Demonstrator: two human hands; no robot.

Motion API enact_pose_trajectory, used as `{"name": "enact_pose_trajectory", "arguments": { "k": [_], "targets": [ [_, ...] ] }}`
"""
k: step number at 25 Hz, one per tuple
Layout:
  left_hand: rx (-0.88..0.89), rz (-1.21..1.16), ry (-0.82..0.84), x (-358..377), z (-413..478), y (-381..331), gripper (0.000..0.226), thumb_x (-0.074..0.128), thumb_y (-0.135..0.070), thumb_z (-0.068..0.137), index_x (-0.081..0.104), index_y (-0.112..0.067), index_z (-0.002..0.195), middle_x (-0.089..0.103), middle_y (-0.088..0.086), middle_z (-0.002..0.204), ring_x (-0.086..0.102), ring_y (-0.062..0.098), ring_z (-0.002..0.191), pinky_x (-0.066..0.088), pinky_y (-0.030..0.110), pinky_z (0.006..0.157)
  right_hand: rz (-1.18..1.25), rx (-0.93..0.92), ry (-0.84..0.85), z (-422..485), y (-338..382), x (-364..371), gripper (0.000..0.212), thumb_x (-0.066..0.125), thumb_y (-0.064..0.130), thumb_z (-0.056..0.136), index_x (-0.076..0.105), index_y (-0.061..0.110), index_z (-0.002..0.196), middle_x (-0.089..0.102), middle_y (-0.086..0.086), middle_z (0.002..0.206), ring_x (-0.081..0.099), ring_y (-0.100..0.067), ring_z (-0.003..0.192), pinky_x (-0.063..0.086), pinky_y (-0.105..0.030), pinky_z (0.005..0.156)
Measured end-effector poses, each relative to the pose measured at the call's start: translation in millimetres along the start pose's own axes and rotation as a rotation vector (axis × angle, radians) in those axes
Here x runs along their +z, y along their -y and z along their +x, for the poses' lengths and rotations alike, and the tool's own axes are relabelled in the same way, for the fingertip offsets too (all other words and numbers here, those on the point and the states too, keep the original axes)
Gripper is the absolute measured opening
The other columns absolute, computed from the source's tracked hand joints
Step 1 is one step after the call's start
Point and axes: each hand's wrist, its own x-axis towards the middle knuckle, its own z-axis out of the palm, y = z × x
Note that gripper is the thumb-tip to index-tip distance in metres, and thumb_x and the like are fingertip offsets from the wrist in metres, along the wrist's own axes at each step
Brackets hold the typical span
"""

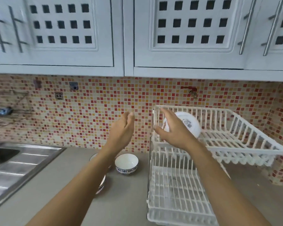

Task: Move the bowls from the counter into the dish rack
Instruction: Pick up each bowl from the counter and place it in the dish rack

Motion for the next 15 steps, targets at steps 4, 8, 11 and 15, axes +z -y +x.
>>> {"name": "enact_pose_trajectory", "arguments": {
  "k": [4, 8, 11, 15],
  "targets": [
    [-0.117, 0.186, 0.087, -44.6, -30.8, 67.9, 0.055, 0.023, -0.040, 0.102, 0.027, -0.013, 0.149, 0.034, 0.007, 0.155, 0.034, 0.027, 0.142, 0.027, 0.038, 0.115, 0.089, -0.011, 0.077, -4.4, 34.8, 85.6, 0.071, 0.048, 0.044, 0.094, 0.012, 0.022, 0.152, 0.009, 0.003, 0.161, 0.010, -0.015, 0.148, 0.014, -0.038, 0.120],
    [-0.281, 0.338, 0.255, -70.6, -64.0, 157.5, 0.057, 0.024, -0.037, 0.102, 0.024, -0.005, 0.149, 0.024, 0.013, 0.158, 0.025, 0.028, 0.146, 0.019, 0.035, 0.117, 0.058, 0.046, 0.188, -13.2, 50.4, 175.6, 0.071, 0.041, 0.046, 0.096, 0.011, 0.016, 0.152, 0.006, -0.001, 0.162, 0.006, -0.017, 0.149, 0.011, -0.037, 0.120],
    [-0.398, 0.388, 0.330, -69.0, -79.1, 207.0, 0.058, 0.027, -0.037, 0.101, 0.025, -0.004, 0.149, 0.025, 0.017, 0.157, 0.027, 0.031, 0.144, 0.021, 0.037, 0.116, 0.126, 0.138, 0.268, -19.7, 52.2, 231.8, 0.071, 0.046, 0.041, 0.096, 0.014, 0.008, 0.150, 0.012, -0.007, 0.160, 0.010, -0.021, 0.148, 0.011, -0.034, 0.118],
    [-0.492, 0.385, 0.347, -61.3, -90.2, 259.9, 0.048, 0.030, -0.026, 0.101, 0.030, -0.005, 0.145, 0.031, 0.025, 0.149, 0.032, 0.037, 0.138, 0.031, 0.042, 0.112, 0.106, 0.261, 0.299, -13.8, 39.0, 294.2, 0.077, 0.045, 0.045, 0.094, 0.011, 0.006, 0.150, 0.013, -0.011, 0.160, 0.009, -0.023, 0.149, 0.013, -0.036, 0.120]
  ]
}}
